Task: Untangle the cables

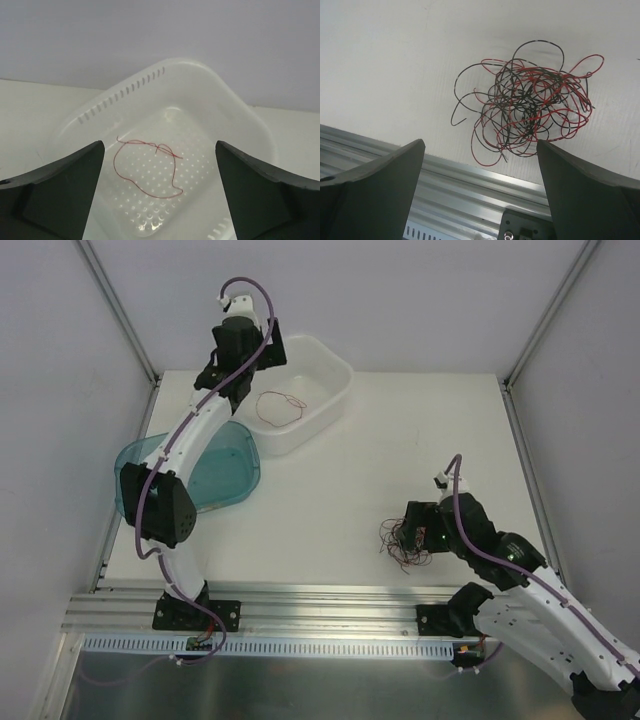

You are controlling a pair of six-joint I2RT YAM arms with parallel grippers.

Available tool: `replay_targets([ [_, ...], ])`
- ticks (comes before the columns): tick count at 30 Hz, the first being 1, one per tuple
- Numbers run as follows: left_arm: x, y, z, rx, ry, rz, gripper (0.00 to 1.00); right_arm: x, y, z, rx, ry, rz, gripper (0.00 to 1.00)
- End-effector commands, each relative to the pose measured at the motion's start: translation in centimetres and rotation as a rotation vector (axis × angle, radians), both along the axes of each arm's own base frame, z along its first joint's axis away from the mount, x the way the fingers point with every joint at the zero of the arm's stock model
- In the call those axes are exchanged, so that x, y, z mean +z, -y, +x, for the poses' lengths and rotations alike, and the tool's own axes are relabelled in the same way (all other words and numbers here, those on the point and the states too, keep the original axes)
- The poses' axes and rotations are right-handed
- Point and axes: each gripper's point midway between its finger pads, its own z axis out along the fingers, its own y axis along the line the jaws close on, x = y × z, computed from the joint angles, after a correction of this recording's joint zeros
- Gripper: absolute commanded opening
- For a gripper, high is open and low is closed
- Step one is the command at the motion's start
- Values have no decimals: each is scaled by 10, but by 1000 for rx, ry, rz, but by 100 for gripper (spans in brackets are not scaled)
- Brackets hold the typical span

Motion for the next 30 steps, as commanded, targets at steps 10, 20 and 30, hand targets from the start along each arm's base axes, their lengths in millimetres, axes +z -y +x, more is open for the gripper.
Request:
replay_targets([
  [10,-12,46,-172,-357,-100,-280,99,-22,39,16,-200,-35,-203,100],
  [20,-120,90,-318,-559,-390,-375,99,-58,30,25,-281,-174,-67,93],
  [30,-176,131,-362,-612,-557,-306,99,-100,9,32,-252,-278,-47,65],
])
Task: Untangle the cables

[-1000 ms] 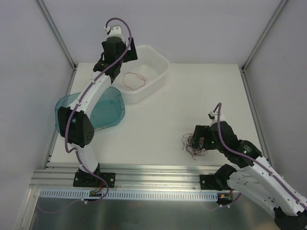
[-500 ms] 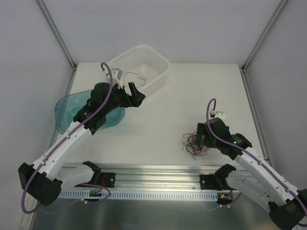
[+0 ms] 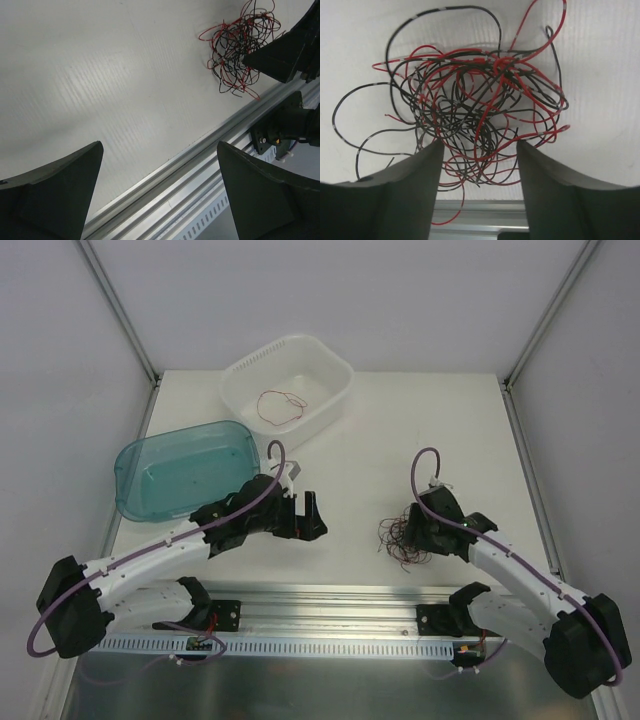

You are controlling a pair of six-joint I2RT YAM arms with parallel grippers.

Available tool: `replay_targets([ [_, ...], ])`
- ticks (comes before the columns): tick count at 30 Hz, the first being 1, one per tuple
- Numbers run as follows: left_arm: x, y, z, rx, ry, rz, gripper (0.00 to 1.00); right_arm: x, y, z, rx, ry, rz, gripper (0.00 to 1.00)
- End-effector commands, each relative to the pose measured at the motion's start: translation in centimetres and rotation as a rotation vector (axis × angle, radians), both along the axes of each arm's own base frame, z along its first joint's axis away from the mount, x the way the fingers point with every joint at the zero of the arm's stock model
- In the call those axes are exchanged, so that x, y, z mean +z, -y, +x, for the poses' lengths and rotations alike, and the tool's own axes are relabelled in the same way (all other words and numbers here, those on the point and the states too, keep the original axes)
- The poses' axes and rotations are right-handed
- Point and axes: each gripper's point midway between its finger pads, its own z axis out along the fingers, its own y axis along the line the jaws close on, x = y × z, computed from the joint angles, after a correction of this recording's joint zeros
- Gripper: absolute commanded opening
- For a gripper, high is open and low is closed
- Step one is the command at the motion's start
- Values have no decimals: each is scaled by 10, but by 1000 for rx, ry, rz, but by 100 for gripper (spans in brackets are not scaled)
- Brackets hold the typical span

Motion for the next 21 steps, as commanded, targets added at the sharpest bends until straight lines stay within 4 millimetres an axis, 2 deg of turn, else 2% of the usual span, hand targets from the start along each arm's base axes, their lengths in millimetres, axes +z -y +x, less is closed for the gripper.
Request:
replay_targets([
  [1,12,18,5,14,19,-23,99,3,-31,13,26,24,129,61],
  [2,10,20,6,17,16,-15,99,8,-46,17,55,40,180,49],
  [3,10,22,6,18,15,-18,99,13,-55,19,76,57,202,44],
  [4,9,24,4,12,10,-16,99,18,-71,18,121,77,229,39],
  [6,7,26,3,11,0,-16,99,31,-92,22,164,95,264,37],
  [7,6,27,2,9,-1,-17,99,34,-105,19,208,95,277,38],
  [10,6,30,0,2,-5,-20,99,52,-137,21,318,126,313,52],
  [11,7,33,-2,-7,-2,-23,99,53,-137,18,347,120,285,63],
  [12,7,33,-3,-15,1,-19,99,64,-140,22,355,141,273,66],
  [13,9,35,-3,-21,8,-23,99,67,-138,20,359,146,250,68],
  [14,11,37,-5,-32,13,-21,99,67,-127,20,342,150,197,72],
  [18,15,46,-6,-55,51,-2,98,81,-93,17,281,211,112,75],
  [19,15,49,-7,-60,52,0,97,85,-73,16,237,238,59,74],
  [21,18,58,-5,-42,58,7,96,86,-48,15,165,256,-11,74],
])
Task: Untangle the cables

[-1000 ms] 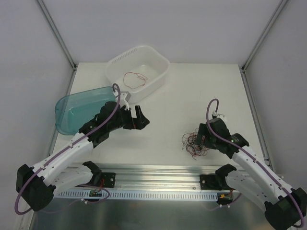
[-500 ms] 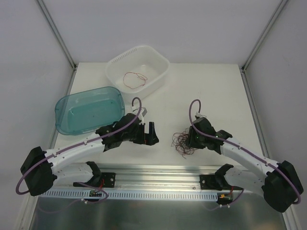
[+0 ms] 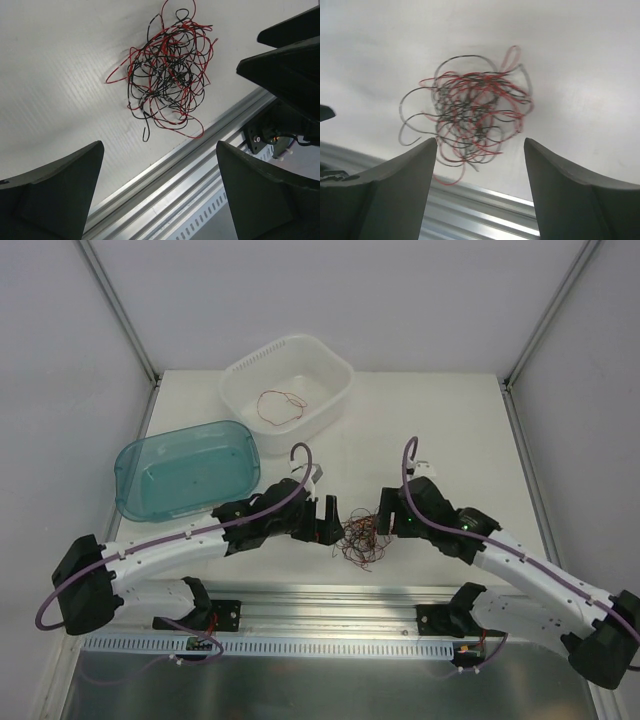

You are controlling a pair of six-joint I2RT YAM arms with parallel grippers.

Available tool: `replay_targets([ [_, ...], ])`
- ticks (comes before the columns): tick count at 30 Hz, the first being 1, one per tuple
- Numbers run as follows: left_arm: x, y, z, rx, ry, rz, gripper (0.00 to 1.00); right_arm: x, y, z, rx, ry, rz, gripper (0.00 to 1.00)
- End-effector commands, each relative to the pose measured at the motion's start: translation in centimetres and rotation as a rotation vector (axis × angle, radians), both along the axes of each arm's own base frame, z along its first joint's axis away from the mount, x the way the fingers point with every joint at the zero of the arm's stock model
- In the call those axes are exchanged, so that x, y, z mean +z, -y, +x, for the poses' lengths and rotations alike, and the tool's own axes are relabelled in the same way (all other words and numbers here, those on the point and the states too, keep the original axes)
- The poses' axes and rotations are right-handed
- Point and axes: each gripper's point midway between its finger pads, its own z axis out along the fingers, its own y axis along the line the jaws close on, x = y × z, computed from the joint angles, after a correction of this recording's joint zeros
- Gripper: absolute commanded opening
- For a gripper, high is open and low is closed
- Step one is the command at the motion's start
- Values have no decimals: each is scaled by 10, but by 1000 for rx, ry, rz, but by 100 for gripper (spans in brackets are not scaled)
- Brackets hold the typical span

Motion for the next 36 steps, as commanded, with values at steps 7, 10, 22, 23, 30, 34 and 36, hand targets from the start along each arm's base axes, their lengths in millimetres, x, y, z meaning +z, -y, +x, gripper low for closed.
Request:
replay_targets([
  [7,10,60,21,22,96,60,89,2,82,-8,-250,73,-135,74],
  [10,-1,62,35,58,126,118,84,-1,72,-9,-229,59,-81,74],
  [22,-41,41,53,19,52,212,59,-13,23,-9,-91,7,72,74],
  [23,-42,45,48,-13,34,204,58,-17,21,-10,-85,-5,65,74],
  [30,-67,48,41,-52,-22,244,47,-23,-6,-5,-48,-29,116,73],
  [34,-70,49,43,-49,-26,249,24,-37,-20,-2,-41,-56,121,73],
  [36,-69,49,43,-49,-26,245,10,-49,-26,0,-36,-88,104,72],
])
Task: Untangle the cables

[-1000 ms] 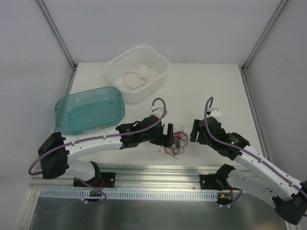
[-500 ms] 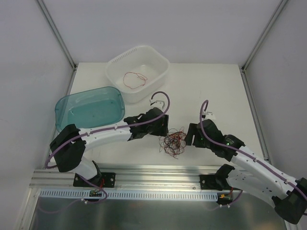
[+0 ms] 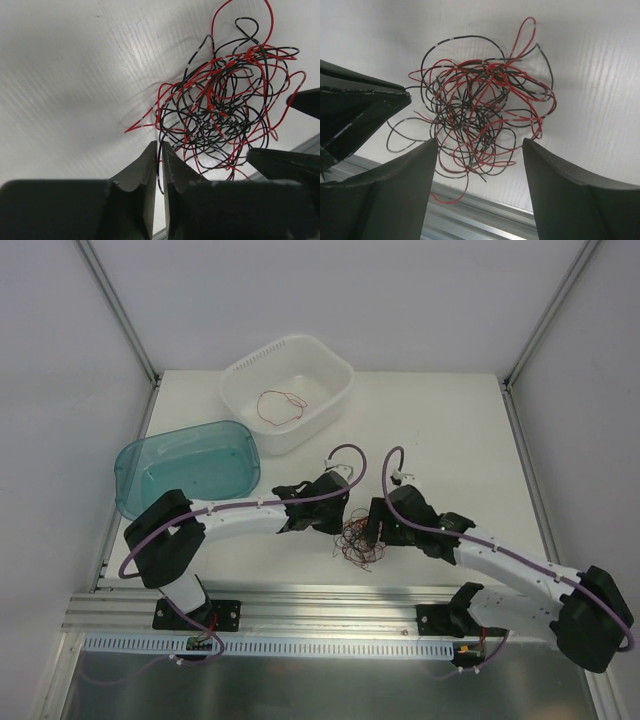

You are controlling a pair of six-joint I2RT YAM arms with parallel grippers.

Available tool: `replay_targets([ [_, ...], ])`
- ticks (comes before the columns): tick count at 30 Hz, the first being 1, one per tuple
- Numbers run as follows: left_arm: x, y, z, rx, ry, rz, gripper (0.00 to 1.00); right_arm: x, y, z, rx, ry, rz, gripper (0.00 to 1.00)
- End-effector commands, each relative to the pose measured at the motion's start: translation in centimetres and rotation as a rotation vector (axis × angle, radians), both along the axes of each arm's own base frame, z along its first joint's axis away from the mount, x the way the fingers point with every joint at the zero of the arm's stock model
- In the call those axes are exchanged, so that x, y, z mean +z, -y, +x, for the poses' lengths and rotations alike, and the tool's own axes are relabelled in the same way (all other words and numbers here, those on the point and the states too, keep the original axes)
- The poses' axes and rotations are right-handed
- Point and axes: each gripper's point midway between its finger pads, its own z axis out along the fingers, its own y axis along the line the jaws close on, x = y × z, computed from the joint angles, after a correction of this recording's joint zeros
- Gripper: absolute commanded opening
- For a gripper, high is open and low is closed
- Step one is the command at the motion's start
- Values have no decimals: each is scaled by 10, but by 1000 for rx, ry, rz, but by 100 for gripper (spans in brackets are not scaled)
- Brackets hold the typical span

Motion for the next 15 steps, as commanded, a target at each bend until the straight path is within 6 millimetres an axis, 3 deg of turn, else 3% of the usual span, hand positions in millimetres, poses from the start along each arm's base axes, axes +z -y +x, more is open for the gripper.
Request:
replay_targets([
  [1,12,7,1,-18,15,-32,7,-9,-22,7,6,-21,46,71],
  [2,13,7,0,-17,18,-34,0,-12,-24,7,0,-31,43,70],
  [5,25,-1,2,1,51,-47,0,-25,-21,11,-31,-56,-5,56],
  [8,41,-18,5,42,95,-56,0,-27,-10,14,-66,-52,-58,33],
  [9,44,-29,12,78,100,-51,0,-30,1,9,-79,-69,-98,19],
  [12,54,-70,27,197,103,-43,0,-25,33,9,-152,-58,-191,1],
  [15,73,-110,38,322,137,-69,0,-11,65,12,-232,-20,-246,1],
])
